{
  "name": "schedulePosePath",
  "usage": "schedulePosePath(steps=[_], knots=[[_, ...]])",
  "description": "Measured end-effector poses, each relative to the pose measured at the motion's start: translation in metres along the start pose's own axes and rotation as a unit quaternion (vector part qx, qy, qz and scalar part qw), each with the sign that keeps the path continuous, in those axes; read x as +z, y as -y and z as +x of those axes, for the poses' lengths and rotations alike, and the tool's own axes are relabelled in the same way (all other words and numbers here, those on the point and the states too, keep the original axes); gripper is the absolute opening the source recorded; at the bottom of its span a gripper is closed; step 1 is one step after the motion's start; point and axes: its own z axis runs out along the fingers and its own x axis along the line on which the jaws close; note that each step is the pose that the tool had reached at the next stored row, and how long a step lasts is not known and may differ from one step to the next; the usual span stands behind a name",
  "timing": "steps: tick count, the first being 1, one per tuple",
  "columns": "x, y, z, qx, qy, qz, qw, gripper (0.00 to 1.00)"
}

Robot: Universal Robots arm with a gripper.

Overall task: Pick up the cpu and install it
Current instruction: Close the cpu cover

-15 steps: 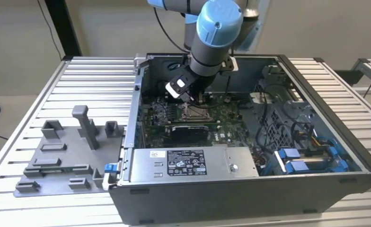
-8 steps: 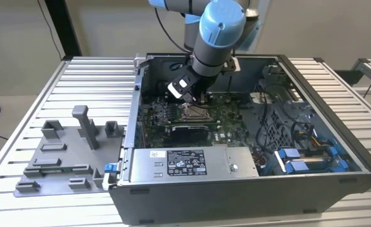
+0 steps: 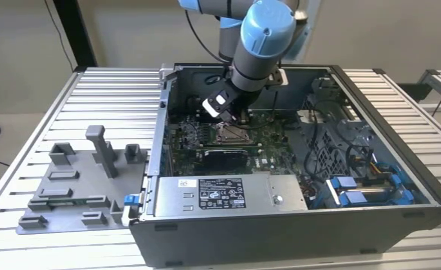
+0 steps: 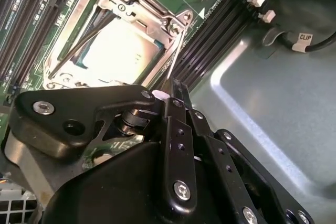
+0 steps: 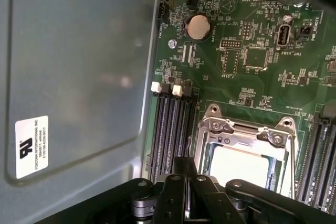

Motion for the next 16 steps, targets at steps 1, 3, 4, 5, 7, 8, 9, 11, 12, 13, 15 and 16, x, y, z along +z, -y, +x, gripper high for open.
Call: schedulePosePath(steps=[1, 3, 4, 5, 7, 8, 9, 11, 12, 13, 15, 16], knots=[[0.0002, -0.0007, 0.0000, 0.000, 0.0000, 0.0000, 1.00000, 0.00], [0.0006, -0.0018, 0.0001, 0.000, 0.0000, 0.0000, 1.00000, 0.00], [0.0008, -0.0023, 0.0000, 0.000, 0.0001, 0.0001, 1.00000, 0.00], [0.0012, -0.0029, -0.0001, 0.000, 0.0001, 0.0001, 1.00000, 0.00], [0.0020, -0.0042, -0.0004, 0.000, 0.0001, 0.0001, 1.00000, 0.00], [0.0024, -0.0049, -0.0007, 0.000, 0.0001, 0.0001, 1.00000, 0.00], [0.0029, -0.0057, -0.0009, 0.000, 0.0000, 0.0002, 1.00000, 0.00], [0.0038, -0.0070, -0.0015, 0.000, 0.0001, 0.0002, 1.00000, 0.00], [0.0044, -0.0076, -0.0018, 0.000, 0.0001, 0.0002, 1.00000, 0.00], [0.0050, -0.0083, -0.0021, 0.000, 0.0000, 0.0002, 1.00000, 0.00], [0.0061, -0.0095, -0.0027, 0.000, 0.0001, 0.0002, 1.00000, 0.00], [0.0068, -0.0101, -0.0030, 0.000, 0.0000, 0.0002, 1.00000, 0.00]])
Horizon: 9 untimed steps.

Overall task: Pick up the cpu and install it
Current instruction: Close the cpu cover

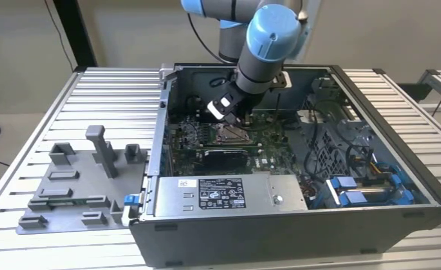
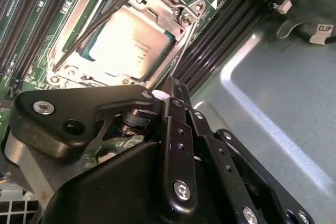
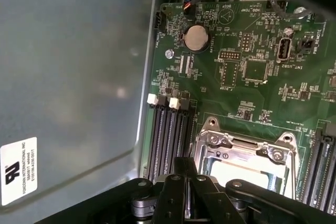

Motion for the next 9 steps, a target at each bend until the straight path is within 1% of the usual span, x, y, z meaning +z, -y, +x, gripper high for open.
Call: schedulePosePath(steps=[9], knots=[[0.0042, -0.0038, -0.0022, 0.000, 0.0000, 0.0001, 1.00000, 0.00]])
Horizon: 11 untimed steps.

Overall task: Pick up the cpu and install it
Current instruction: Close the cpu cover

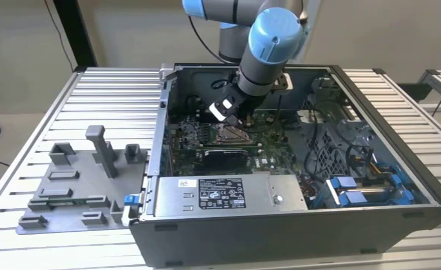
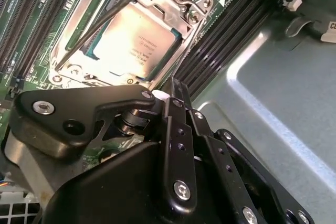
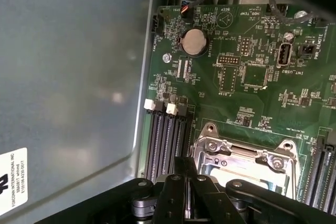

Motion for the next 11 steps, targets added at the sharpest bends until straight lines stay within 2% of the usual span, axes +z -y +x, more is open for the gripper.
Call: schedulePosePath(steps=[11], knots=[[0.0028, -0.0019, -0.0015, 0.000, 0.0000, 0.0001, 1.00000, 0.00]])
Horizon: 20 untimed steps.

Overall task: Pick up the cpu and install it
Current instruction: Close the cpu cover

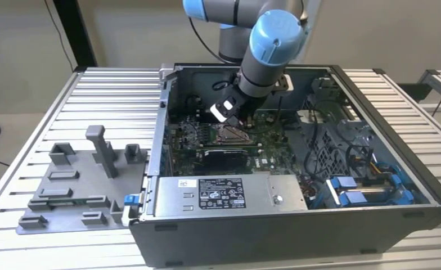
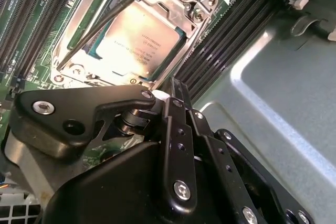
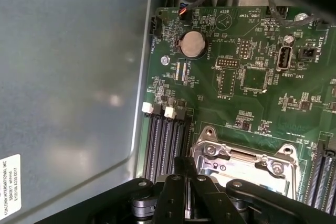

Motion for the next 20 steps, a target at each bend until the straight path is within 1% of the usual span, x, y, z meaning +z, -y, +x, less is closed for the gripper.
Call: schedulePosePath(steps=[15, 20], knots=[[0.0023, -0.0007, -0.0011, 0.000, 0.0000, 0.0001, 1.00000, 0.00], [0.0024, -0.0013, -0.0014, 0.000, -0.0002, 0.0007, 1.00000, 0.00]])
